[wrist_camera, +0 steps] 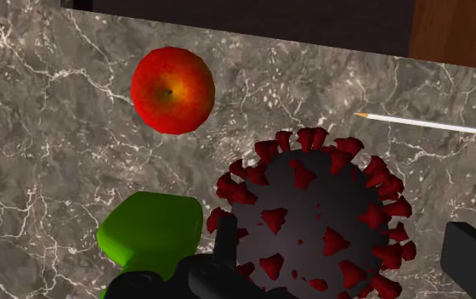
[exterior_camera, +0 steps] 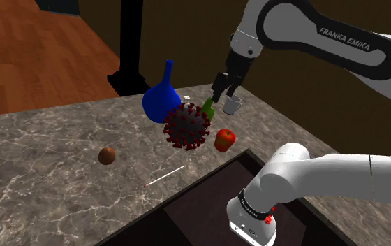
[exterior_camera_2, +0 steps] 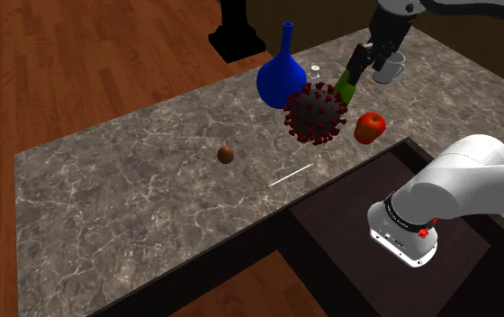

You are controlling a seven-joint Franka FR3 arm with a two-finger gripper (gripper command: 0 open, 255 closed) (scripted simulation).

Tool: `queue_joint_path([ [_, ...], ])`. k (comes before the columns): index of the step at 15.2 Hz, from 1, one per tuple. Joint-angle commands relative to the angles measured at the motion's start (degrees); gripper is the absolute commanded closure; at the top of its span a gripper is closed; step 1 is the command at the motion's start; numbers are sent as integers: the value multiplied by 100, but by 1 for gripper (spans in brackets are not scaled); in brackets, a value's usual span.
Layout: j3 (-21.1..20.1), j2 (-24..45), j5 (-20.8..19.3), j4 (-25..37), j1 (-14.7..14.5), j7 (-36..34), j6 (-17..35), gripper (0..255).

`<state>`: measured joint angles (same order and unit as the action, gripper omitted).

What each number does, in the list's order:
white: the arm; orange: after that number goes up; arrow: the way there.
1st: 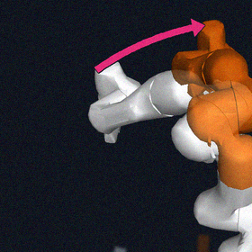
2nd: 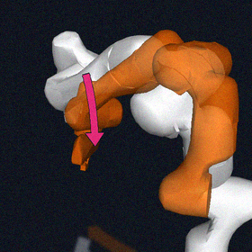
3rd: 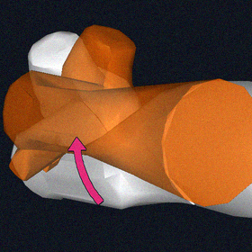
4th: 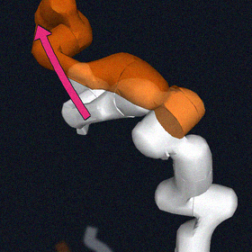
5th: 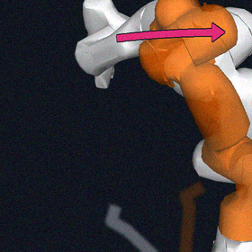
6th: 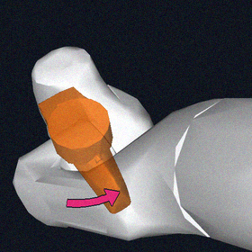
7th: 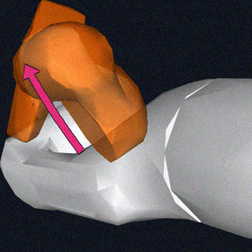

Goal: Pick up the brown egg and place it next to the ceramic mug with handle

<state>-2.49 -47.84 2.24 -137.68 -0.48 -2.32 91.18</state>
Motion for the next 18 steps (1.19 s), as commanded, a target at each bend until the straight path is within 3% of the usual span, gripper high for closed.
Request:
queue_joint_path([
  [1, 0, 0, 0, 0, 0, 0, 0, 0],
  [10, -945, 891, 615, -320, -296, -948, 1293, 0],
  [18, -1795, 2181, 839, -87, -424, -1806, 2454, 0],
])
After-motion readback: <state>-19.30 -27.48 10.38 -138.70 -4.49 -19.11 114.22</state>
